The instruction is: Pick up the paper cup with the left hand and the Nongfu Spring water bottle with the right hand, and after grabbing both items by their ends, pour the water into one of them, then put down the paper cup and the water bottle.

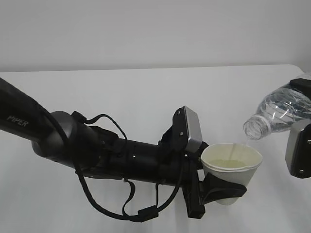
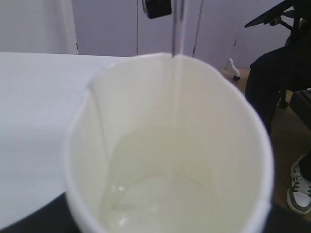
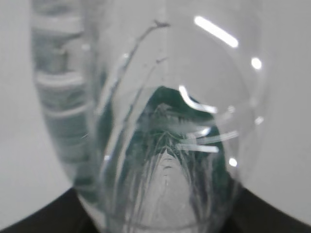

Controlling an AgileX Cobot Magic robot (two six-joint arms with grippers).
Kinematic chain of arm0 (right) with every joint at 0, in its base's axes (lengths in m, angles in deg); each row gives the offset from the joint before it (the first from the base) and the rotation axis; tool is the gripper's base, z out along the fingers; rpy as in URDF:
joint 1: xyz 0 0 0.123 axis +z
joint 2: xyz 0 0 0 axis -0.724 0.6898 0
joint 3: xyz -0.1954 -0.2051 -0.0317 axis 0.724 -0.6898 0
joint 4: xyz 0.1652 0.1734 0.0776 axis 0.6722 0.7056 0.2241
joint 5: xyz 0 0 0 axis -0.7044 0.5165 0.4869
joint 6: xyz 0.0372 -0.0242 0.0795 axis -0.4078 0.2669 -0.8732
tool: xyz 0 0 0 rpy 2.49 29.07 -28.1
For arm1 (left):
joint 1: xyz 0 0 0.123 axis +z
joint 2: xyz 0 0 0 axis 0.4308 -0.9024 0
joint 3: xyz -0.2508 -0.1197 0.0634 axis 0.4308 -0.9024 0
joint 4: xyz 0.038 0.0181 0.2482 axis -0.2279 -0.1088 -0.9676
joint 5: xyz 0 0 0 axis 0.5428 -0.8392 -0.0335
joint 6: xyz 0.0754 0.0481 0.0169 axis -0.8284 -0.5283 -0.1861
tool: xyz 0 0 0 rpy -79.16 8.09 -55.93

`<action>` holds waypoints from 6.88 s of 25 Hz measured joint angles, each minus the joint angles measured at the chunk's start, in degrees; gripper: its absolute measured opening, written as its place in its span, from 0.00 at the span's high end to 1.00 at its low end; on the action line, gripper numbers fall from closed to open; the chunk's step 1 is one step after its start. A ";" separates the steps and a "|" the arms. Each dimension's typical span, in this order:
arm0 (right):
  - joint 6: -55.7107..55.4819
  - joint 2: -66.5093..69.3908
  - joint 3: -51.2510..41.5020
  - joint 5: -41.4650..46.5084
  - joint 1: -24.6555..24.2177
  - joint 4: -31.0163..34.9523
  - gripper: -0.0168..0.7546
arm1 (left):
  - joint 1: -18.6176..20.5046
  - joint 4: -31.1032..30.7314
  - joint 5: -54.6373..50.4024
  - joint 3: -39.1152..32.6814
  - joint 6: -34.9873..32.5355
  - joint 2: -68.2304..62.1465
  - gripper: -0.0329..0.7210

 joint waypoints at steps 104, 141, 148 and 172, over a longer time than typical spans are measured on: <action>1.17 0.00 0.00 -0.60 0.00 0.00 0.52 | 0.00 0.19 0.00 0.00 0.00 0.00 0.45; -8.52 0.00 0.00 -0.25 0.00 0.00 0.52 | 0.00 1.74 -0.57 0.00 0.00 0.00 0.45; -15.89 0.00 0.00 -0.15 0.00 0.30 0.52 | 0.00 6.19 -0.81 0.00 -0.81 0.00 0.45; -59.70 0.00 0.00 -5.37 0.00 0.38 0.52 | 0.00 8.41 -3.49 0.00 -2.84 -0.12 0.46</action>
